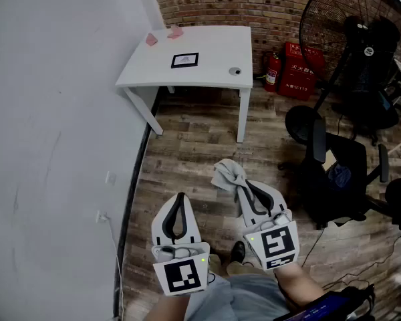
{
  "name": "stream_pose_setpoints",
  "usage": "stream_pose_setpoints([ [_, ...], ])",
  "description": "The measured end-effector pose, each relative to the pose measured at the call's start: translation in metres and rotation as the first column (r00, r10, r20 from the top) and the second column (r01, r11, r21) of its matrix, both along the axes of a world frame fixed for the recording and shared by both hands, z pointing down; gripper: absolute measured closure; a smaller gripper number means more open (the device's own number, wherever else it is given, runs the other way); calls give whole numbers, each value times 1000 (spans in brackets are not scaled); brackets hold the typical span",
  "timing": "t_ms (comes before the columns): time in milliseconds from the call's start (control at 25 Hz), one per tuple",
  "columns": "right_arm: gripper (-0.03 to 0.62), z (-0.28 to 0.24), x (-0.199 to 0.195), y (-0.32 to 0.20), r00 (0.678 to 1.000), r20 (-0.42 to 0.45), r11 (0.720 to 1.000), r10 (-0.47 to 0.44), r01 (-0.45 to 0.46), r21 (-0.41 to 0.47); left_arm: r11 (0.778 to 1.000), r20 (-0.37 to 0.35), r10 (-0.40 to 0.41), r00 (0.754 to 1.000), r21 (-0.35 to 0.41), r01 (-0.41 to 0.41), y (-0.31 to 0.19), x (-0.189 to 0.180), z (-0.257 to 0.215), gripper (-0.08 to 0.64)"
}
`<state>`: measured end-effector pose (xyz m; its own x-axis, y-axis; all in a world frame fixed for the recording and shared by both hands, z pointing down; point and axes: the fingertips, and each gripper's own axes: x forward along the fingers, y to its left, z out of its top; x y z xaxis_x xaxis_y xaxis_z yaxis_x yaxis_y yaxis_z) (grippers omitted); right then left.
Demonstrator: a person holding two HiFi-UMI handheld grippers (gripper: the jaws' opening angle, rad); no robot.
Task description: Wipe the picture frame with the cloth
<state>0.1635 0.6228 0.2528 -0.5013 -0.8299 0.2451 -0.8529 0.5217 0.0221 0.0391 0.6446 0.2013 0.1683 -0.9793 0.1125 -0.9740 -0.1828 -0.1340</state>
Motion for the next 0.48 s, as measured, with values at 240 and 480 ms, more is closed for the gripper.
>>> stream_pose_setpoints([
  [240,558,1,8,0,1000,5,1000,3,-3,4,1000,-2,-4,1000,-4,4,1,6,2,551],
  [480,558,0,16,0,1000,17,1000,-3,2,11,1000,-6,-18,1000,2,19,2,12,3,551],
])
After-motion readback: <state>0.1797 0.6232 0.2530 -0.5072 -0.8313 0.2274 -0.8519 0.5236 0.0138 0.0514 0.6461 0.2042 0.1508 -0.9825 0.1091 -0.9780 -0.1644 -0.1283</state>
